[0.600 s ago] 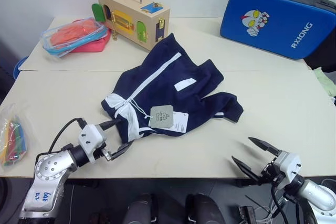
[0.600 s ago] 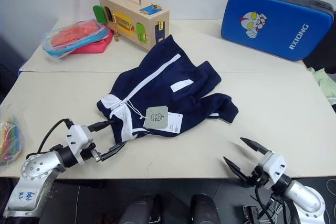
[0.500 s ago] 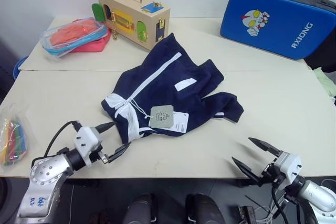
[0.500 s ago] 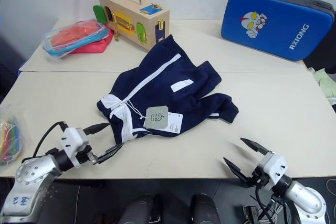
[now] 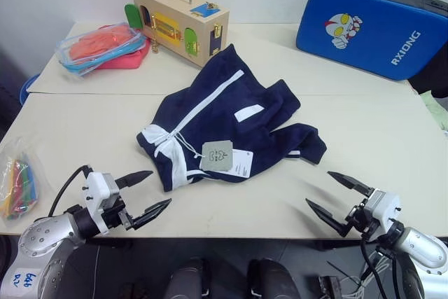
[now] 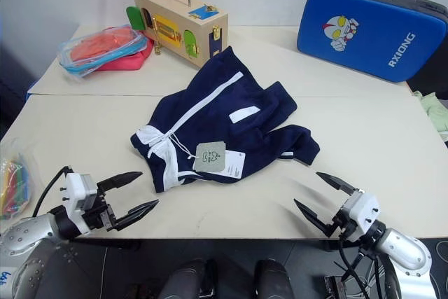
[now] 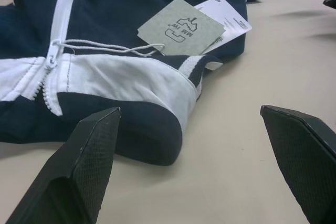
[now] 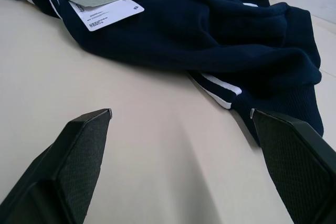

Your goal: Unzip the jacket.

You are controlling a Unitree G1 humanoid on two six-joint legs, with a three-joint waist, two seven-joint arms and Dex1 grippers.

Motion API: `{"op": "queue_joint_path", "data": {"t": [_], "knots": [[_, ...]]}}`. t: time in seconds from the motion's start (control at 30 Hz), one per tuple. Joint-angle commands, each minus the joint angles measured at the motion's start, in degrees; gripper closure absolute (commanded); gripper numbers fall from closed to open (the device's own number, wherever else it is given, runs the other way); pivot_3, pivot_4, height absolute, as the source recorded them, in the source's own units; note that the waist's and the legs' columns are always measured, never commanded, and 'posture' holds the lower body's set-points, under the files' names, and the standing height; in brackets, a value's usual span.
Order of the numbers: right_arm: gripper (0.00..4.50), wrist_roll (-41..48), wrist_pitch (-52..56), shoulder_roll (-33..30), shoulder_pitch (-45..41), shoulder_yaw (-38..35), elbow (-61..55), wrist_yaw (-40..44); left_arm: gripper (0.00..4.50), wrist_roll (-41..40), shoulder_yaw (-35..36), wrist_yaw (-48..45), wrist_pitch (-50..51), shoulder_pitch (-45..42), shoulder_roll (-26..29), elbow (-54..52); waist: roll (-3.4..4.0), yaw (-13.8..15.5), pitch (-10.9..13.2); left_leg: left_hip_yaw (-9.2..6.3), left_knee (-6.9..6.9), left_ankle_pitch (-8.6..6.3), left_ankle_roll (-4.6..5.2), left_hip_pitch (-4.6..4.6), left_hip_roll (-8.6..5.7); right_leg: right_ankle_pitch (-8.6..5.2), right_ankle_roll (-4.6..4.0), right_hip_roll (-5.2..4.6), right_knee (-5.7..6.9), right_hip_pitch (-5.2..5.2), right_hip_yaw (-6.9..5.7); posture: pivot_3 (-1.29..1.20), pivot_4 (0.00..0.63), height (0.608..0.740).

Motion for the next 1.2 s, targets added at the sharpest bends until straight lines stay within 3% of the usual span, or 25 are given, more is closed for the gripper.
{"op": "queue_joint_path", "data": {"t": [0.03,0.23,0.33,0.47,0.77,0.87,1.0,1.2], "knots": [[0.05,0.27,-0.76,-0.58,-0.92,0.10,-2.14,0.18,0.00,-0.85,2.20,-1.34,0.14,2.10,1.28,-2.27,0.00,-0.08,0.00,0.00,0.00,0.00,0.00,0.00,0.00,0.00,0.00,0.00,0.00,0.00,0.00,0.00,0.150,0.740],[0.05,-0.99,-1.30,-0.75,-5.68,2.39,-3.63,0.69,0.00,2.45,2.07,0.59,-1.50,1.49,1.53,-2.57,0.01,-0.12,0.01,-0.01,0.01,-0.18,-0.16,0.01,0.00,0.00,0.00,-0.01,0.02,-0.01,0.01,0.00,0.150,0.740],[0.05,-7.16,-2.76,-3.07,-11.91,5.31,-1.82,1.01,0.00,3.02,0.32,5.14,0.64,-4.58,0.93,-4.85,0.04,-0.08,0.03,-0.01,0.03,-0.12,-0.19,-0.01,-0.01,0.00,0.00,-0.02,0.03,-0.02,0.00,0.00,0.150,0.740],[0.05,-17.71,-1.25,-5.53,-24.35,10.65,4.53,-1.57,0.00,11.92,-6.35,7.57,1.57,-10.91,3.50,-3.53,0.03,-0.14,0.04,0.03,0.10,0.05,-0.05,-0.01,-0.09,0.01,0.01,-0.03,0.12,-0.02,0.00,0.00,0.150,0.740],[0.05,-31.11,-5.96,-6.37,-42.83,22.00,23.81,-2.40,0.00,20.58,-17.49,9.24,3.07,-18.82,1.92,4.53,0.01,-0.41,0.06,0.17,0.05,0.22,-0.01,-0.12,-0.03,-0.01,-0.01,0.16,0.20,-0.09,-0.03,0.00,0.150,0.740],[0.94,-32.66,-7.12,-6.17,-46.28,22.98,28.58,-4.11,0.00,22.57,-19.70,10.93,4.01,-22.28,0.14,7.57,-0.05,-0.33,0.09,0.17,0.19,0.30,0.09,-0.08,-0.08,0.01,0.02,0.05,0.28,-0.05,-0.02,0.00,0.150,0.740],[2.32,-31.71,-5.83,-7.00,-47.85,23.97,30.63,-0.86,1.22,24.17,-20.81,11.54,5.48,-23.79,-0.71,8.99,-0.06,-0.35,0.10,0.10,0.15,0.29,0.08,-0.04,-0.12,0.02,0.02,-0.04,0.31,-0.05,-0.04,0.00,0.150,0.740],[4.45,-21.44,6.49,-10.24,-44.28,25.01,20.50,14.33,3.03,22.06,-17.19,7.81,5.25,-19.18,3.06,8.71,-0.06,-0.37,0.10,0.08,0.11,0.31,0.06,-0.03,-0.08,0.02,0.02,0.00,0.39,0.00,-0.06,0.00,0.150,0.740]]}}
